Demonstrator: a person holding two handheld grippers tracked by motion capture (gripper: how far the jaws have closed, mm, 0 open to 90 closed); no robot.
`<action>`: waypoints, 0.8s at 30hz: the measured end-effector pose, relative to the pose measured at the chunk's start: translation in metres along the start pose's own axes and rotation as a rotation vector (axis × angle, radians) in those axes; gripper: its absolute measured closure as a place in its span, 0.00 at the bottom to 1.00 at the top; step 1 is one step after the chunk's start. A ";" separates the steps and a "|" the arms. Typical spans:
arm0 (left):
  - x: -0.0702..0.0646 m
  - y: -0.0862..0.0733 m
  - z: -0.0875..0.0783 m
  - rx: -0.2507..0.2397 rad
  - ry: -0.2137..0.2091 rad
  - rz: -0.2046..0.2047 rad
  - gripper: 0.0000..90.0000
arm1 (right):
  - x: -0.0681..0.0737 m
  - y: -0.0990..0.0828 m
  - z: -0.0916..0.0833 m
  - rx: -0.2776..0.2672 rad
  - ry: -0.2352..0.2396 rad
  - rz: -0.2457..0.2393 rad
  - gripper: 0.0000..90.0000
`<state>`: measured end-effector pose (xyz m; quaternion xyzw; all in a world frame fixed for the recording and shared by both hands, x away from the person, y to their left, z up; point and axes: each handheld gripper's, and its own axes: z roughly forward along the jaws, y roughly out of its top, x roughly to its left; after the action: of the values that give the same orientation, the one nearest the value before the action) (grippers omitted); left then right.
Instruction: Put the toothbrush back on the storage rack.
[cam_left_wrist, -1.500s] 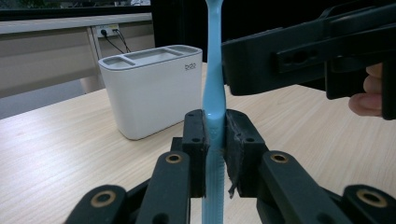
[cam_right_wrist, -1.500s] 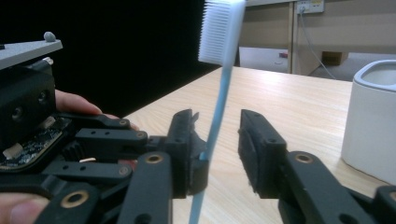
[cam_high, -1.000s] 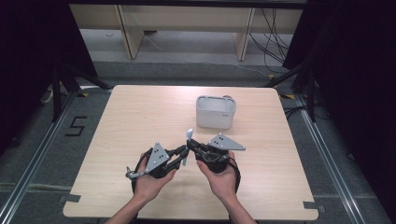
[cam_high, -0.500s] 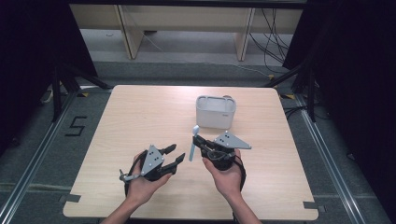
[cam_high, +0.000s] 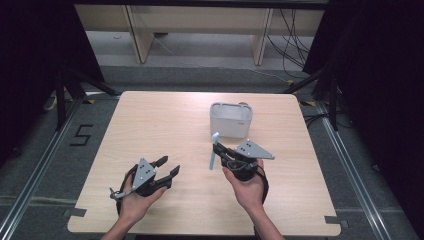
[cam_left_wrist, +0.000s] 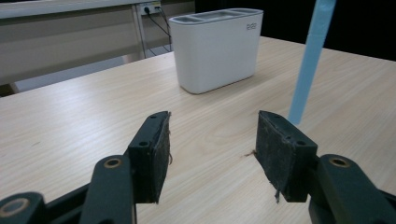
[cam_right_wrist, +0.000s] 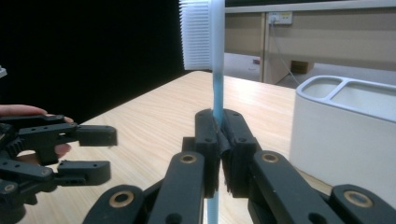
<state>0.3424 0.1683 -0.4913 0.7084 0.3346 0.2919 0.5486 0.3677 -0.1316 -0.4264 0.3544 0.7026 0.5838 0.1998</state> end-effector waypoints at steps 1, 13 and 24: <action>0.002 -0.002 -0.002 0.007 0.009 -0.008 0.49 | -0.001 0.000 -0.001 0.001 -0.009 0.000 0.96; 0.014 -0.017 -0.010 0.000 0.067 -0.069 0.46 | -0.010 0.003 -0.007 -0.006 -0.037 -0.013 0.96; 0.018 -0.025 -0.012 -0.022 0.104 -0.073 0.45 | -0.016 0.005 -0.011 -0.011 -0.062 -0.027 0.96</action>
<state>0.3406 0.1939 -0.5126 0.6735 0.3850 0.3119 0.5485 0.3721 -0.1506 -0.4210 0.3618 0.6974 0.5738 0.2312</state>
